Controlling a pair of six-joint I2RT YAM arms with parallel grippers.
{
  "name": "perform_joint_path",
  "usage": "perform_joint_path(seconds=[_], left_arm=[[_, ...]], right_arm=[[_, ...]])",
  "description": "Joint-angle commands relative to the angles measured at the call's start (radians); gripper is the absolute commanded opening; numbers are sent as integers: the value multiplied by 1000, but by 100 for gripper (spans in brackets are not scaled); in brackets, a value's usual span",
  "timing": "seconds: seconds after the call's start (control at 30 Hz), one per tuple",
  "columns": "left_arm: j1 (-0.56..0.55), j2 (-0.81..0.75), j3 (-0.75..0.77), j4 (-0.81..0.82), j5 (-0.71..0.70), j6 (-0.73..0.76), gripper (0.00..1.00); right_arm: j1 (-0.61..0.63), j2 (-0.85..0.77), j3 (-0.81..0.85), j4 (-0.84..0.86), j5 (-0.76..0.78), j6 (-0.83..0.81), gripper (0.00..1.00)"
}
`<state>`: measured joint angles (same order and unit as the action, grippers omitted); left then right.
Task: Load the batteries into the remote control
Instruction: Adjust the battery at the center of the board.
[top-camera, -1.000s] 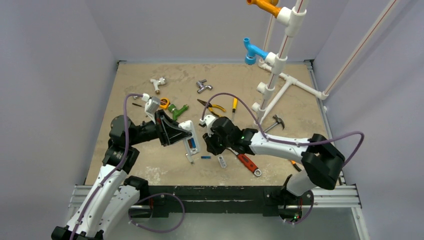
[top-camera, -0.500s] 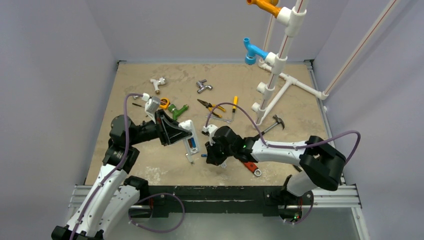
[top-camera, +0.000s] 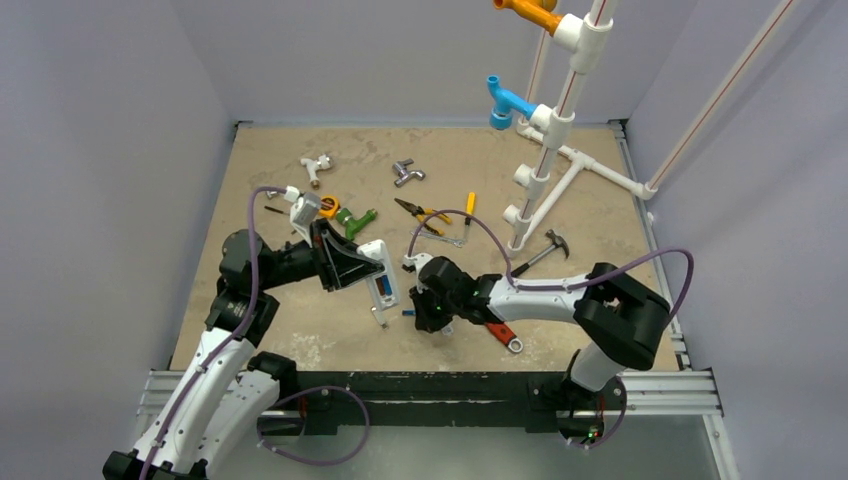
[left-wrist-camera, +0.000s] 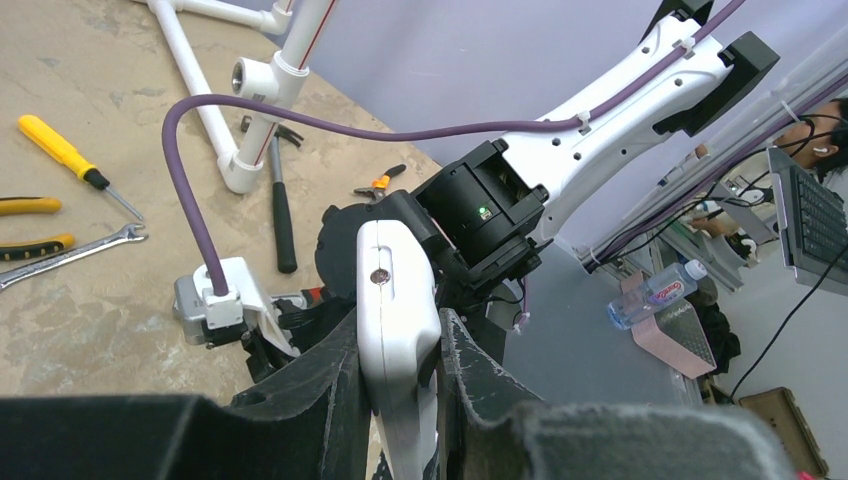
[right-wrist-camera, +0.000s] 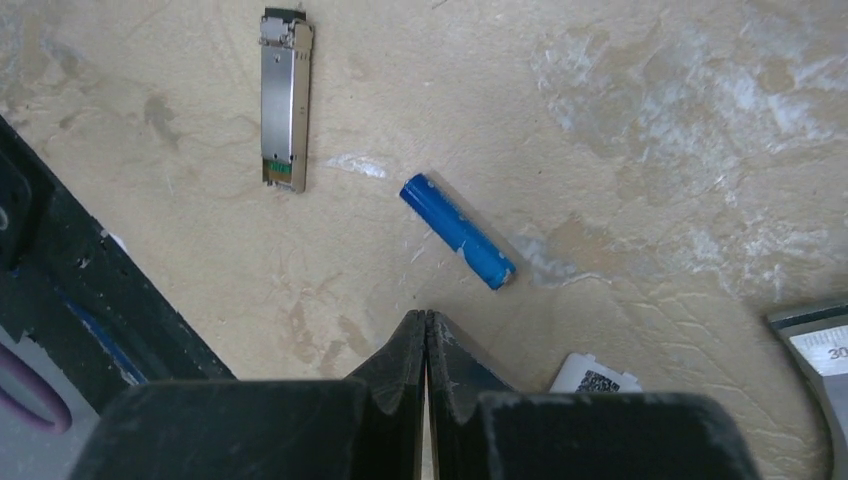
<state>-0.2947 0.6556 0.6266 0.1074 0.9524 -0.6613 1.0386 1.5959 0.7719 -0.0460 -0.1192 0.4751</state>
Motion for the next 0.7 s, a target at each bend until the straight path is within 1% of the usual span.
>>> perform_joint_path(seconds=[0.0, 0.37, 0.67], left_arm=[[4, 2, 44, 27, -10, 7, 0], [3, 9, 53, 0, -26, 26, 0], [4, 17, 56, 4, -25, 25, 0]], right_arm=[[1, 30, 63, -47, 91, 4, 0], [11, 94, 125, -179, 259, -3, 0], [16, 141, 163, -194, 349, -2, 0]])
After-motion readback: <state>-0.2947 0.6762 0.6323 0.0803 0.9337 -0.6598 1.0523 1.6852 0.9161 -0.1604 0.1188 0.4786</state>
